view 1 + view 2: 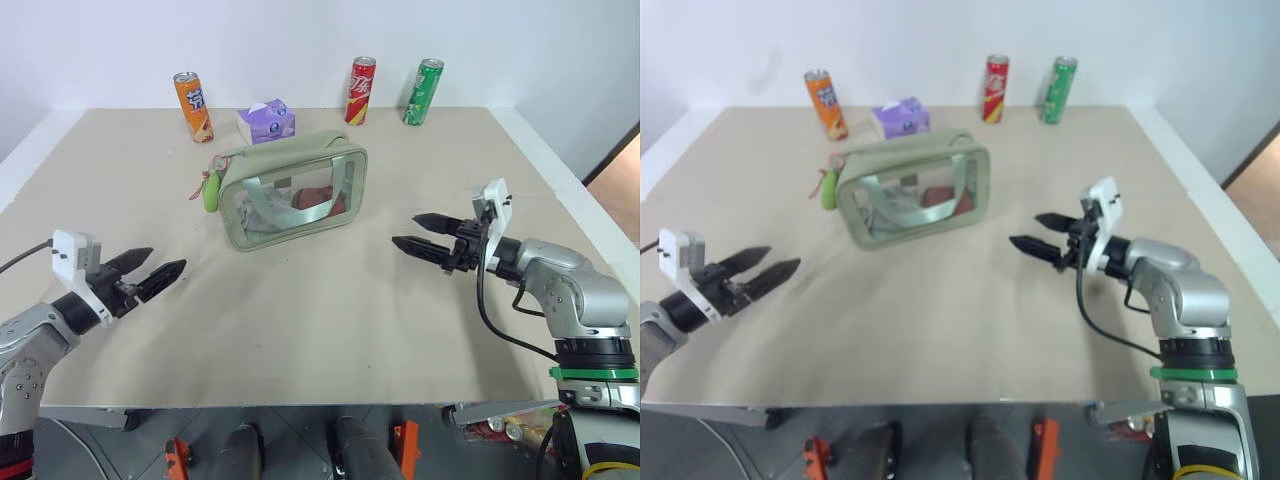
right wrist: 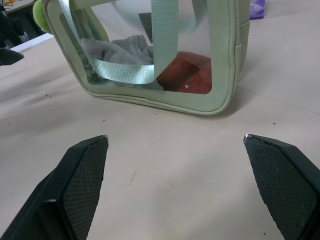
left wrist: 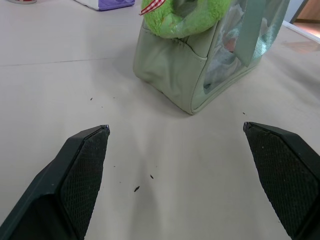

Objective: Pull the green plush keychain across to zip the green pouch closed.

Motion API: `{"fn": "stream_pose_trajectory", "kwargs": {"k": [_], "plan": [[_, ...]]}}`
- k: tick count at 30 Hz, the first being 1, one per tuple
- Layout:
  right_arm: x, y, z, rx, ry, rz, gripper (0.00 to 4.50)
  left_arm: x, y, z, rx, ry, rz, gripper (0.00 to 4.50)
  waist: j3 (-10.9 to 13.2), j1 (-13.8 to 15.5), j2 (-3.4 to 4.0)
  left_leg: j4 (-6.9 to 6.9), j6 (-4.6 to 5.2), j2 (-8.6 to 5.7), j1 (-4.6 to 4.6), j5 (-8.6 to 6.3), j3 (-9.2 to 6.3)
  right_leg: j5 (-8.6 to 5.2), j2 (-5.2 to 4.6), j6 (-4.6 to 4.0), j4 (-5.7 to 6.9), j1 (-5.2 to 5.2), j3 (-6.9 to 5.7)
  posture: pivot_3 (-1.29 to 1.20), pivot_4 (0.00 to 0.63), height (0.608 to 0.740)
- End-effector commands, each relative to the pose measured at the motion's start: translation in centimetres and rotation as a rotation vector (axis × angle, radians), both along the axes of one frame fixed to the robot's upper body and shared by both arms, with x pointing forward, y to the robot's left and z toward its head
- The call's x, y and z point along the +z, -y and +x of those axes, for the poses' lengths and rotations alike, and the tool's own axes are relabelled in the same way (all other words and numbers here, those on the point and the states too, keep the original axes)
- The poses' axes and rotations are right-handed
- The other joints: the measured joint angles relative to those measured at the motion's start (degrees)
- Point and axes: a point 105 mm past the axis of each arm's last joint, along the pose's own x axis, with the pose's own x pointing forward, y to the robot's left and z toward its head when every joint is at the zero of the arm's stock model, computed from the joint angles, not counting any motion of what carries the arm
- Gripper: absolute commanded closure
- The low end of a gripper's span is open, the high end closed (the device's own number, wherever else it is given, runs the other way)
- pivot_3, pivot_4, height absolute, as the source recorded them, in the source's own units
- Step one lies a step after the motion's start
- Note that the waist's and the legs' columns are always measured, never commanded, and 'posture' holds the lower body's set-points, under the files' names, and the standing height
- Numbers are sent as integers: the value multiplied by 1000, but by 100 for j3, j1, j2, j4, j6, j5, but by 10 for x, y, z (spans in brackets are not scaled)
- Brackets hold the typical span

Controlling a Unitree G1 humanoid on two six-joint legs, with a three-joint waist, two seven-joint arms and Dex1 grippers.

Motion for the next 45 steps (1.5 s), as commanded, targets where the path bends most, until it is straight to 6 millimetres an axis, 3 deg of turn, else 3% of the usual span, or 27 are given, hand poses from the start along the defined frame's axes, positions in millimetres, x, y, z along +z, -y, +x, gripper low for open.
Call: {"fn": "stream_pose_trajectory", "kwargs": {"k": [1,4,10,15,18,22,25,29,32,37,41,45], "plan": [[17,-7,-1,25,71,-2,0,18,8,3,-16,85,22,60,0,0,0,0,0,0,0,0,0,0,0,0,0,0,0,0,150,740],[20,-15,-1,47,91,-18,0,24,23,6,-76,110,53,60,0,2,0,3,0,0,0,0,0,1,1,1,0,0,0,0,150,740],[23,-15,-2,61,109,-53,0,29,36,8,-153,133,149,60,0,-7,0,4,0,-1,-1,0,6,3,3,5,0,0,10,0,150,740],[46,-21,-7,150,184,-152,0,58,72,7,-327,231,208,60,6,3,-4,9,0,0,-3,0,5,4,4,6,0,-2,8,0,150,740],[64,-24,-10,226,238,-230,0,60,90,3,-423,237,240,60,6,2,-4,16,-2,-4,-5,1,9,7,2,11,-1,3,15,0,150,740],[82,-32,-14,328,303,-314,0,65,104,-4,-514,261,253,60,7,-32,-7,11,2,1,-2,-4,16,6,7,11,-2,-2,20,0,150,740],[91,-47,-8,411,368,-433,0,86,111,3,-500,343,221,60,12,-41,-8,6,2,10,-3,-4,14,15,17,26,-2,-7,19,0,150,740],[89,-69,5,512,450,-648,0,122,114,12,-451,457,92,60,12,-55,-9,11,1,9,-2,-3,13,16,17,27,-1,-5,19,0,150,740],[86,-80,22,553,506,-826,0,134,109,16,-397,492,32,60,12,-107,-9,11,0,7,-3,-2,15,24,15,41,-2,-5,22,0,150,740],[84,-87,42,577,562,-993,0,131,100,20,-319,483,32,60,14,-130,-12,2,0,7,-6,-2,13,22,14,40,-1,-8,22,0,150,740],[96,-102,58,550,642,-1105,0,128,84,15,-239,474,17,60,16,-163,-11,-8,-4,5,-3,-3,19,20,12,36,-1,-17,29,0,150,740],[111,-107,59,561,680,-1151,0,124,78,11,-218,457,39,60,16,-146,-11,-14,-6,6,-4,-2,10,17,13,31,0,-17,22,0,150,740]]}}
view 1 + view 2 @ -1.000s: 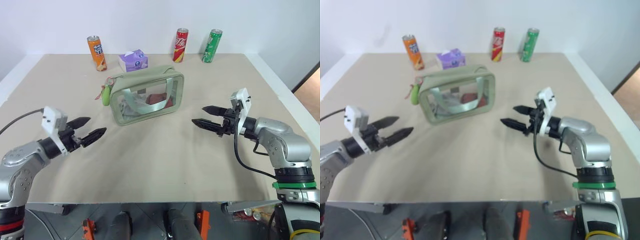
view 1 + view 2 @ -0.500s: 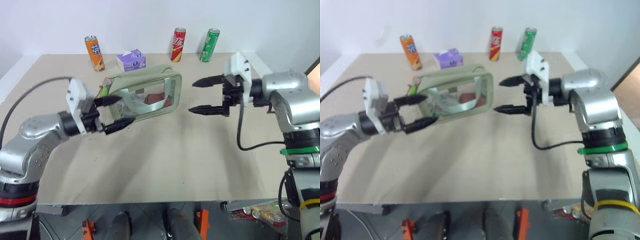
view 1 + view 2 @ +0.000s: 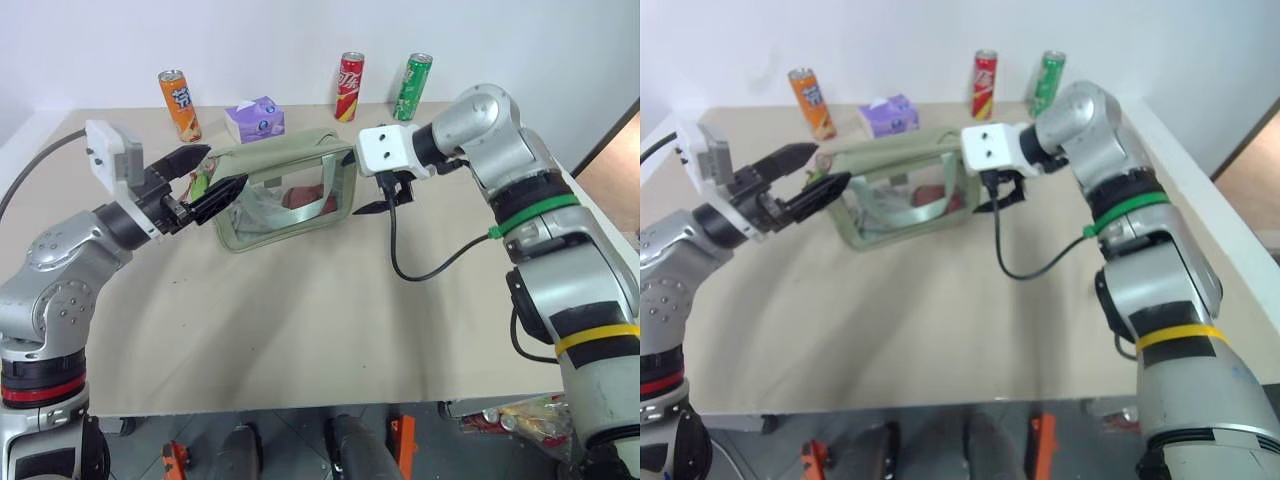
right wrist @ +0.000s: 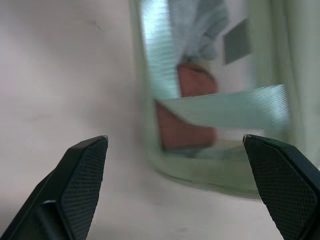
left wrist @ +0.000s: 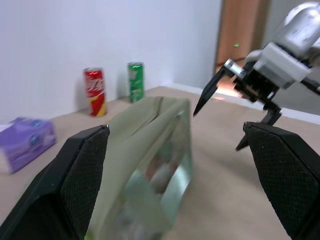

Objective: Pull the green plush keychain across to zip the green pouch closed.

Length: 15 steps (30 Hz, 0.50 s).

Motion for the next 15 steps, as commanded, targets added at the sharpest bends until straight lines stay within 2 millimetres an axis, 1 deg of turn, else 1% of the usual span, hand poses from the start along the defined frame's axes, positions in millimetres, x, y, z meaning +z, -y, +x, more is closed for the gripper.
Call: {"fn": "stream_pose_trajectory", "kwargs": {"k": [1,3,5,10,15], "plan": [[33,-6,-3,30,80,-18,0,13,-7,-11,26,56,23,60,0,3,0,0,0,-1,0,0,0,0,-1,0,0,1,0,0,150,740],[52,-10,-7,35,102,5,0,11,-8,-11,31,50,20,60,0,8,0,0,-1,-3,1,-1,0,0,-3,1,0,4,1,0,150,740],[60,-13,-9,45,102,23,0,10,-7,-11,28,44,17,60,2,9,2,1,-2,-6,0,0,0,0,-6,1,0,4,0,0,150,740],[52,-27,-9,78,94,18,0,6,-8,-9,29,31,12,60,1,2,1,0,-4,-4,6,1,-2,0,-5,-1,2,8,-3,0,150,740],[51,-50,-11,115,79,79,0,6,-8,-7,28,27,8,60,1,-2,2,0,-5,-3,6,2,-3,1,-2,-3,8,4,-3,0,150,740]]}}
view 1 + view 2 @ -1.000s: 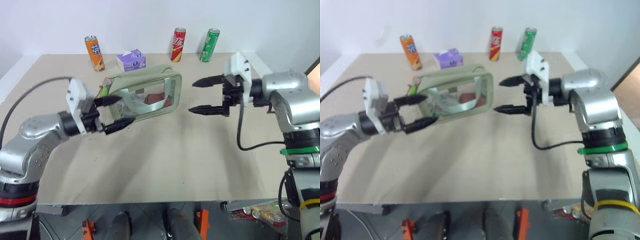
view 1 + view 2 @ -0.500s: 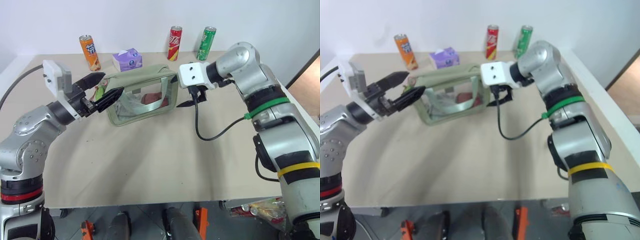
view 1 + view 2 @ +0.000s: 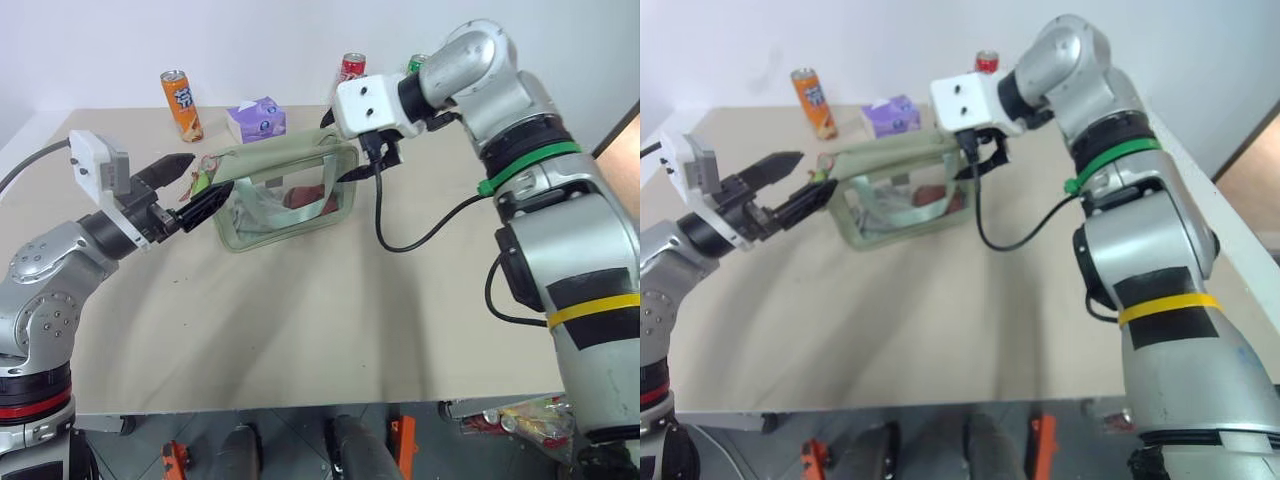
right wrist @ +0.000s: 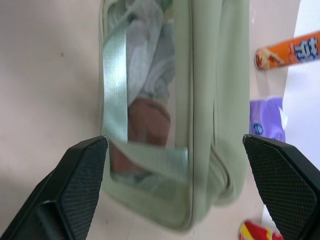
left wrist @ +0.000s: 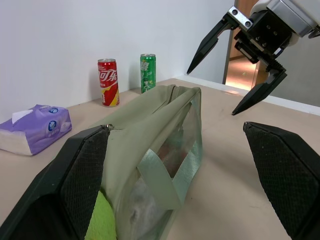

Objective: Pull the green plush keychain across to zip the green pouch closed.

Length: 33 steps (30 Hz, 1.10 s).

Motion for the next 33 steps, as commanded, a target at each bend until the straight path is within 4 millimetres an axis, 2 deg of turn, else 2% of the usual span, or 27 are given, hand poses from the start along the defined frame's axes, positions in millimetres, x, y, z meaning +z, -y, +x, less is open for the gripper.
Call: {"fn": "stream_pose_trajectory", "kwargs": {"k": [1,13,16,19,29,30,33], "plan": [[12,-14,-4,34,21,59,0,10,1,-4,-9,44,0,60,0,0,0,0,0,0,0,0,0,0,0,0,0,0,0,0,150,740],[-5,-23,4,-26,-12,42,0,6,0,-10,7,34,-21,60,0,2,0,0,0,0,-1,0,-3,0,0,-1,1,-1,-1,0,150,740],[-14,-23,8,-47,-27,36,0,7,-5,-11,32,37,-24,60,0,3,0,0,0,0,-2,0,-3,0,0,-1,1,-2,-1,0,150,740],[-20,-22,10,-61,-43,36,760,5,-8,-12,46,33,-27,0,0,2,0,0,0,0,-2,0,-3,0,0,-1,1,-1,-1,0,150,740],[-33,-16,12,-90,-101,41,4249,7,-7,-14,48,36,-29,0,0,5,0,1,-1,-1,-2,0,-4,0,0,-1,1,0,-2,0,150,740],[-34,-15,12,-91,-108,39,4455,6,-6,-14,48,36,-30,0,0,5,0,1,-1,-1,-2,0,-4,0,0,-1,1,0,-2,0,150,740],[-39,-12,11,-90,-129,32,4455,6,-6,-15,48,34,-30,0,0,5,0,1,-1,-1,-2,0,-4,0,0,-1,1,1,-2,0,150,740]]}}
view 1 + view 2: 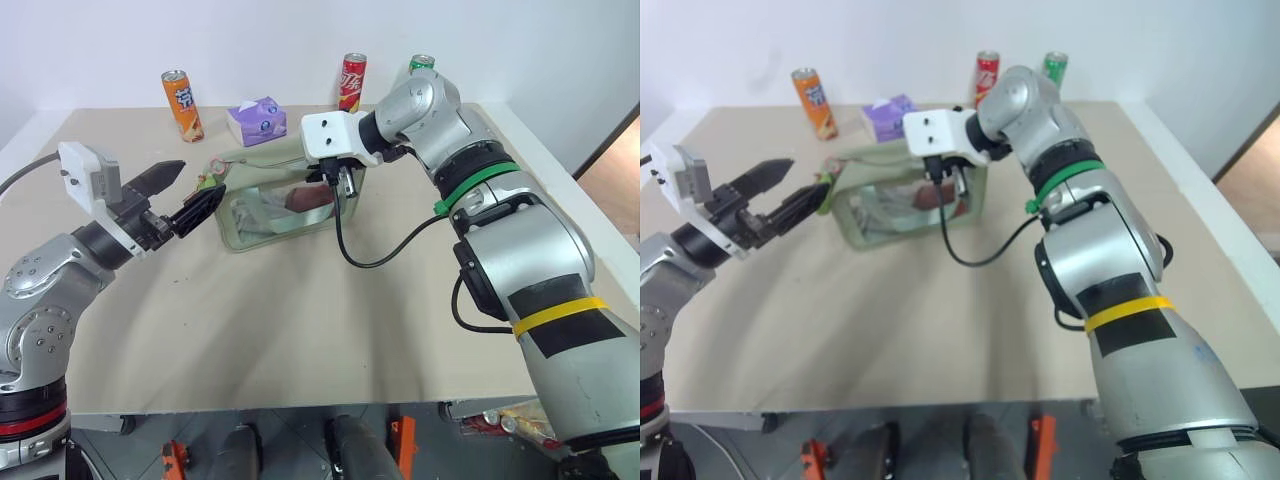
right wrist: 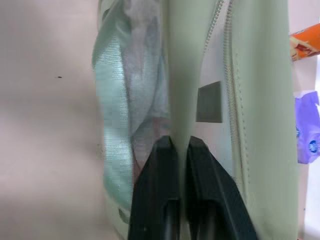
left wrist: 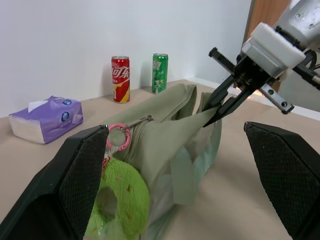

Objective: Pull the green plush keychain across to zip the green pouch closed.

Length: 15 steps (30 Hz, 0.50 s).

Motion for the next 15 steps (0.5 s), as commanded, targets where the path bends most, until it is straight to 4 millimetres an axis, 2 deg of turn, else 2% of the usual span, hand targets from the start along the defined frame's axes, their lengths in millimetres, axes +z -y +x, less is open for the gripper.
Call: {"fn": "stream_pose_trajectory", "kwargs": {"k": [1,5,8,9,12,15], "plan": [[-1,5,-1,2,-24,8,4455,10,0,-8,2,47,10,0,0,0,0,0,0,0,1,0,0,0,0,0,0,1,0,0,150,740],[-4,11,-1,-3,-29,-11,4455,10,-1,-8,5,44,12,0,0,-1,0,1,0,0,3,0,0,1,0,-1,1,3,-1,0,150,740],[1,13,3,-38,-6,11,4455,9,-2,-9,7,42,13,0,0,-1,0,2,-1,0,3,1,-1,2,0,-1,2,4,-1,0,150,740],[5,14,3,-48,-6,17,4455,9,-2,-9,9,40,13,0,0,0,0,3,-2,0,3,1,-1,2,0,-1,2,4,-1,0,150,740],[23,25,15,-133,149,-55,4455,6,-7,-11,20,32,20,0,0,14,0,3,-3,-1,3,2,-1,2,-1,-1,2,4,-1,0,150,740],[23,14,-2,-26,20,4,4455,9,-15,-8,47,36,-5,0,-1,29,-1,4,-6,-3,0,4,-6,1,-3,-1,1,5,-8,0,150,740]]}}
